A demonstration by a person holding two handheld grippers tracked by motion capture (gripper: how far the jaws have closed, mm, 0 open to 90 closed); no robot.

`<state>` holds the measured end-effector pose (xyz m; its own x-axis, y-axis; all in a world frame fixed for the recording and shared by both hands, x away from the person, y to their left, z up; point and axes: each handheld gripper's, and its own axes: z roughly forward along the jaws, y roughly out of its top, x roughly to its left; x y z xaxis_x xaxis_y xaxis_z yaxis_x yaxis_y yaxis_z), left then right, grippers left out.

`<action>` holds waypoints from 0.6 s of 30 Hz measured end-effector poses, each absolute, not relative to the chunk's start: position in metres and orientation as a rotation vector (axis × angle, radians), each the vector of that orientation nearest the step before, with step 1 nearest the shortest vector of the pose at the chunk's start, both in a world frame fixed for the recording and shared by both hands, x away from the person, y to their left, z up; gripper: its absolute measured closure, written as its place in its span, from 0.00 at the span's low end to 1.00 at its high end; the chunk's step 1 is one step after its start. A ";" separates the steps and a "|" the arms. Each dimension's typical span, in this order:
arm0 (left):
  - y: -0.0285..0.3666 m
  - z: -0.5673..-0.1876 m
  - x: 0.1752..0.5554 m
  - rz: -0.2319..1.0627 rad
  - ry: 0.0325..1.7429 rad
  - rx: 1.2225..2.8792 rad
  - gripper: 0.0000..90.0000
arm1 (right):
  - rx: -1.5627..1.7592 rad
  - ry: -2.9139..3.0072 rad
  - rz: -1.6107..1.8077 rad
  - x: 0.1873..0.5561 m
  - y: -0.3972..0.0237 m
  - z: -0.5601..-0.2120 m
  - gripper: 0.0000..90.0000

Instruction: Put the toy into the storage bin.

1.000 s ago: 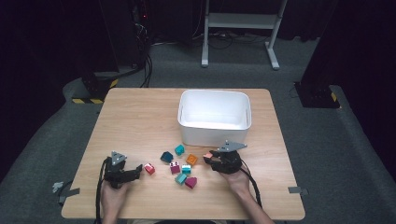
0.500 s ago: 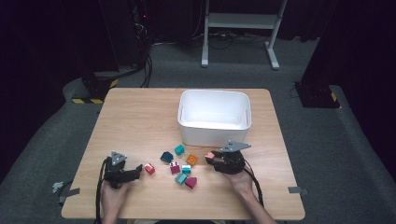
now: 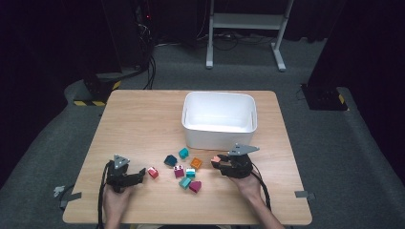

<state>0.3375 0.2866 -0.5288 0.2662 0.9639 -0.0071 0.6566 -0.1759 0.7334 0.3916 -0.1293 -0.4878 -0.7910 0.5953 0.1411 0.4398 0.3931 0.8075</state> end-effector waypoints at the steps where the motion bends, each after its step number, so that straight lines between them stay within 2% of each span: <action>1: 0.287 -0.529 0.337 0.630 1.462 1.913 0.17 | 0.931 2.476 1.354 0.392 -0.130 -0.488 0.66; 18: 0.286 -0.529 0.338 0.630 1.462 1.911 0.17 | 0.910 2.475 1.359 0.389 -0.135 -0.478 0.66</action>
<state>0.3375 0.2864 -0.5289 0.2649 0.9642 -0.0087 0.6558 -0.1735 0.7348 0.3894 -0.1352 -0.4779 -0.7980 0.5877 0.1338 0.4284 0.3968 0.8118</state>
